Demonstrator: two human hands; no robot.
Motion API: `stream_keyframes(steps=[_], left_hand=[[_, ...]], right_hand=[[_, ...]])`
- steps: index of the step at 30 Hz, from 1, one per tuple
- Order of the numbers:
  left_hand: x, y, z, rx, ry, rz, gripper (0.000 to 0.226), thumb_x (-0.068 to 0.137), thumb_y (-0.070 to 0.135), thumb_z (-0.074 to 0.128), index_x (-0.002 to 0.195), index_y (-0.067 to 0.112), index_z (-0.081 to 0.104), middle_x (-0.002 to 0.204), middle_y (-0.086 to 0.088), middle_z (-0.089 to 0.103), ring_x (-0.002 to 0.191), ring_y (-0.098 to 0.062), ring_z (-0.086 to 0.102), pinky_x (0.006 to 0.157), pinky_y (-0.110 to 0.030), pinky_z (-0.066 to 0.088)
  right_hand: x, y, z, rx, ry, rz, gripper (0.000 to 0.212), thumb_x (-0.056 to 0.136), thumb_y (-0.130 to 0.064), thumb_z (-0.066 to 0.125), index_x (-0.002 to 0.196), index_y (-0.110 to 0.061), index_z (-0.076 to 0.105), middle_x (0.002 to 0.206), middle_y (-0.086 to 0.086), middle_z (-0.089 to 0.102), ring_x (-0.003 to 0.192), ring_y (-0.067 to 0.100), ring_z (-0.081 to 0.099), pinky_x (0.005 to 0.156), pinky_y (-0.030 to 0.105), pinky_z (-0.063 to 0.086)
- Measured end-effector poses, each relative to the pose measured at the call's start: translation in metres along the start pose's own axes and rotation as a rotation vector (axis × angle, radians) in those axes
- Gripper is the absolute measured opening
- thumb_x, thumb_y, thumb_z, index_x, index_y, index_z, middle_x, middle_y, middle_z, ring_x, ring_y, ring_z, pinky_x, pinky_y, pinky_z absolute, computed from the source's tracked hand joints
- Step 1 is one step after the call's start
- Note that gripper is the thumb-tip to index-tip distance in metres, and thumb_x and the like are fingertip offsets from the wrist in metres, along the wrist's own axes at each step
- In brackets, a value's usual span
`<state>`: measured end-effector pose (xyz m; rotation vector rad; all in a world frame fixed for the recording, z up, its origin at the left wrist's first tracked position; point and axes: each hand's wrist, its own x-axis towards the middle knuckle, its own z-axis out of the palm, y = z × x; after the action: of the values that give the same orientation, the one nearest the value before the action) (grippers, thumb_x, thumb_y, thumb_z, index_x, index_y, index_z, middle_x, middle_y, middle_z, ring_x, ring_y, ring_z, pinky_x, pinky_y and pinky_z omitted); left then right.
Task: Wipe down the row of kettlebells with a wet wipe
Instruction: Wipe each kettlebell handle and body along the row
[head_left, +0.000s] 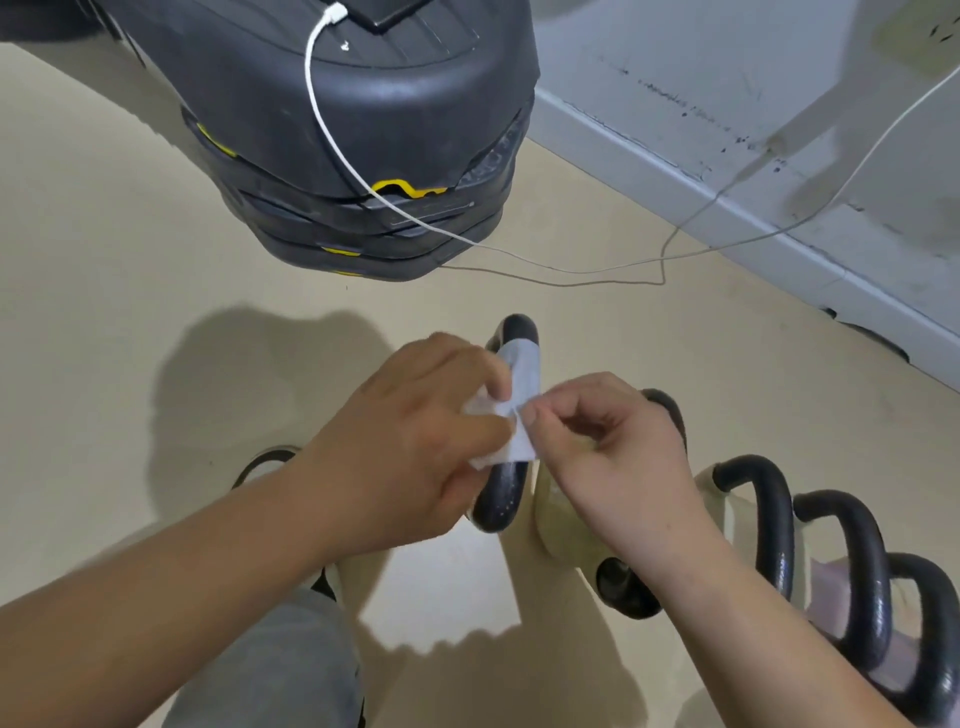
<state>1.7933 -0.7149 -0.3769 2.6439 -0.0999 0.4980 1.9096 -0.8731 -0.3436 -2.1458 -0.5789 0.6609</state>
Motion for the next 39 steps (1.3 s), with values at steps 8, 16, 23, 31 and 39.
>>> stream_keyframes(steps=[8,16,23,31,39], left_hand=[[-0.013,0.022,0.000,-0.163,-0.343,-0.111,0.034,0.096,0.050,0.045,0.119,0.037,0.066,0.092,0.013,0.043,0.068,-0.015,0.048,0.058,-0.033,0.048],[0.001,0.005,0.021,-0.490,0.109,-0.774,0.019,0.096,0.016,0.053,0.100,0.032,0.063,0.081,0.013,0.067,0.067,-0.006,0.060,0.065,-0.028,0.049],[-0.033,0.010,0.051,-0.643,0.079,-0.883,0.032,0.095,0.003,0.050,0.111,0.025,0.067,0.095,0.014,0.066,0.072,-0.001,0.059,0.072,-0.020,0.044],[-0.050,0.017,0.063,-0.622,0.008,-0.864,0.042,0.089,-0.005,0.045,0.110,0.026,0.064,0.089,0.015,0.062,0.076,0.000,0.058,0.070,-0.012,0.040],[-0.058,0.012,0.068,-0.650,-0.065,-0.937,0.048,0.093,-0.003,0.041,0.126,0.026,0.062,0.115,0.011,0.064,0.097,-0.010,0.066,0.090,-0.023,0.050]], right_hand=[[-0.008,-0.003,0.001,-0.034,0.209,-0.072,0.034,0.099,-0.029,0.065,0.070,-0.014,0.060,0.083,-0.002,0.063,0.083,0.013,0.062,0.070,0.011,0.042],[0.000,0.001,0.055,-0.017,-0.025,0.056,0.060,0.112,-0.032,0.037,0.167,-0.021,0.014,0.158,-0.005,0.042,0.134,-0.004,0.044,0.092,-0.002,0.035],[-0.033,0.026,0.100,-0.034,0.212,0.029,0.067,0.108,-0.041,0.034,0.167,-0.024,0.006,0.154,-0.012,0.035,0.131,-0.013,0.030,0.091,-0.010,0.019],[-0.071,0.070,0.114,-0.011,0.062,0.181,0.055,0.103,-0.050,0.039,0.153,-0.053,0.015,0.132,-0.023,0.062,0.113,0.000,0.064,0.088,0.029,0.054],[-0.053,0.071,0.114,-0.341,-0.081,0.324,0.109,0.073,-0.088,-0.004,0.160,-0.034,0.032,0.125,-0.004,0.066,0.103,0.021,0.063,0.075,0.029,0.042]])
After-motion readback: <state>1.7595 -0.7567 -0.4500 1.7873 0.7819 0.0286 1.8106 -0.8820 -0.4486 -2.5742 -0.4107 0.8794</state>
